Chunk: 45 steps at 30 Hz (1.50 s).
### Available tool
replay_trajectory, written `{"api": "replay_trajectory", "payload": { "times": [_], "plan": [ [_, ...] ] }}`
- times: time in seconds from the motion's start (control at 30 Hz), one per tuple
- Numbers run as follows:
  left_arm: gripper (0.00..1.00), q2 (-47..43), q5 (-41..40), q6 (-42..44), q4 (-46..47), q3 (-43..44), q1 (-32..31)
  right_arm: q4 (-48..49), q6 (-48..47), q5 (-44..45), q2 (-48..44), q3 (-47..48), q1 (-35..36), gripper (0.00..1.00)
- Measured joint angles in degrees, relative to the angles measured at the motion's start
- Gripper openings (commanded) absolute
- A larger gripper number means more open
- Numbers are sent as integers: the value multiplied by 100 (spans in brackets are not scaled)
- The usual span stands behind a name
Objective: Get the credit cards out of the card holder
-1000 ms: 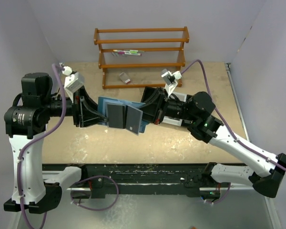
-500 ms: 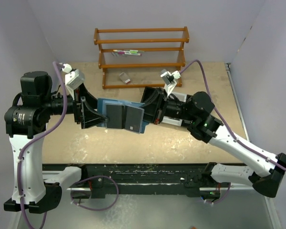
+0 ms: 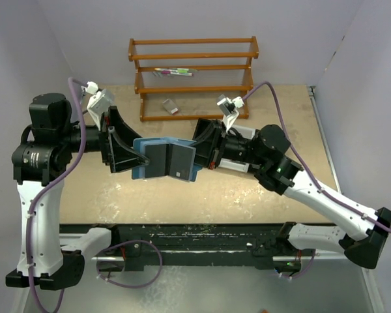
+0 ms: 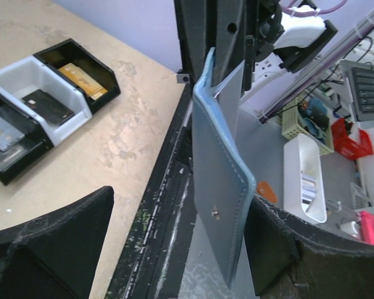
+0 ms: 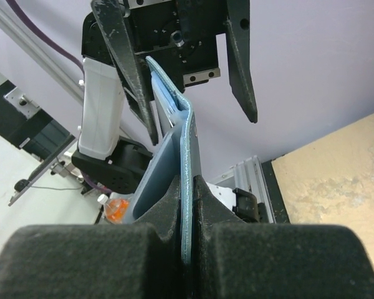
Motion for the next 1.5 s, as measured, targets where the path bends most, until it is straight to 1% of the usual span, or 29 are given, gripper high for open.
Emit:
{"api": "replay_trajectory", "payload": {
  "times": [0.1,0.23,0.3,0.43,0.5,0.6,0.77,0.93,1.13,1.17,1.27,1.3,1.33,1.43,1.5],
  "plan": [
    [86,24,199,-162,111,-85,0,-7,26,55,39,0,0,0],
    [86,-68,210,-170,160,-243,0,-7,24,125,35,2,0,0],
    [84,-166,85,-170,201,-365,0,-11,28,129,37,2,0,0],
    [81,-341,-409,-160,240,-647,0,-2,92,122,114,92,0,0],
    [80,-339,-627,-140,236,-669,0,39,153,116,192,118,0,0],
    [79,-323,-748,-127,238,-669,0,57,223,118,299,118,-2,0],
    [83,-297,-682,-72,219,-669,0,46,278,127,393,118,-2,0],
    [83,-341,-509,37,122,-669,0,33,278,155,396,118,0,0],
    [75,-374,-509,197,20,-737,0,-76,273,264,396,118,22,0],
    [72,-367,-505,199,11,-750,0,-94,273,278,396,118,26,0],
    [57,-315,-492,236,-22,-763,0,-127,260,304,393,118,37,0],
    [50,-299,-490,245,-37,-763,0,-133,256,306,391,118,37,3],
    [45,-282,-492,267,-59,-763,0,-144,249,323,387,116,37,9],
    [33,-234,-492,328,-146,-761,0,-264,214,409,334,90,37,38],
    [29,-192,-496,332,-192,-739,0,-409,229,413,264,61,33,53]
  ]
}}
